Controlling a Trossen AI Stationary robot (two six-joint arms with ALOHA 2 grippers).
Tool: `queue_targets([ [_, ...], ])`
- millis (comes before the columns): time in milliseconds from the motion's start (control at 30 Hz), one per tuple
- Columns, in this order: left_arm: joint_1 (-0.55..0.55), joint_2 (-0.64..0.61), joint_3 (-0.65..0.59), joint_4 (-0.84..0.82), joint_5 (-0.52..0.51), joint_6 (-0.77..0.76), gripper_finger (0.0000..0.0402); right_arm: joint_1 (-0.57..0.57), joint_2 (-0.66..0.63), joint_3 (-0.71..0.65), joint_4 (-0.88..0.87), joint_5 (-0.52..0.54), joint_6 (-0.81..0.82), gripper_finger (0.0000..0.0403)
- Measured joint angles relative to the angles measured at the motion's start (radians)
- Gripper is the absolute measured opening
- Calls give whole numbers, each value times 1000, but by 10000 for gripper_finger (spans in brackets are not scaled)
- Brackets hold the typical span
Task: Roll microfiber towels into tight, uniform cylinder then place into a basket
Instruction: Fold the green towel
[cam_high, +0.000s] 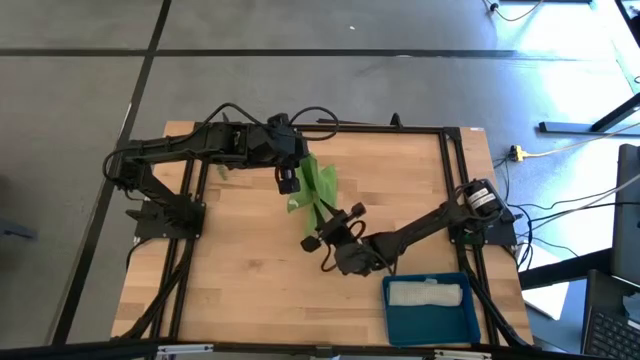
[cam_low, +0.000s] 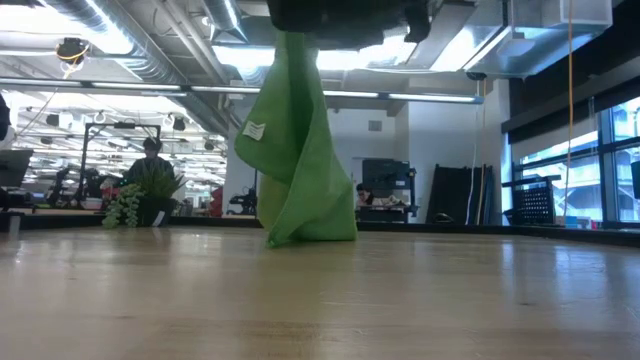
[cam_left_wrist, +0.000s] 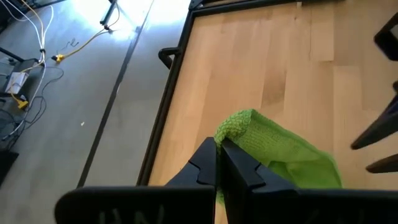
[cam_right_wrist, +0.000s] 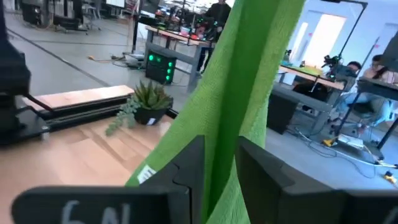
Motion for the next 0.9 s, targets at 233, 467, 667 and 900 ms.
queue_targets([
  [233, 0, 0, 0, 0, 0, 12, 0, -26, 0, 0, -56, -2, -22, 90],
  [467, 0, 0, 0, 0, 0, 18, 0, -36, 0, 0, -61, 35, -22, 90],
  [667, 0, 0, 0, 0, 0, 34, 0, -58, 0, 0, -66, 16, 35, 90],
  [900, 0, 0, 0, 0, 0, 34, 0, -89, 0, -1, -97, -26, 60, 90],
])
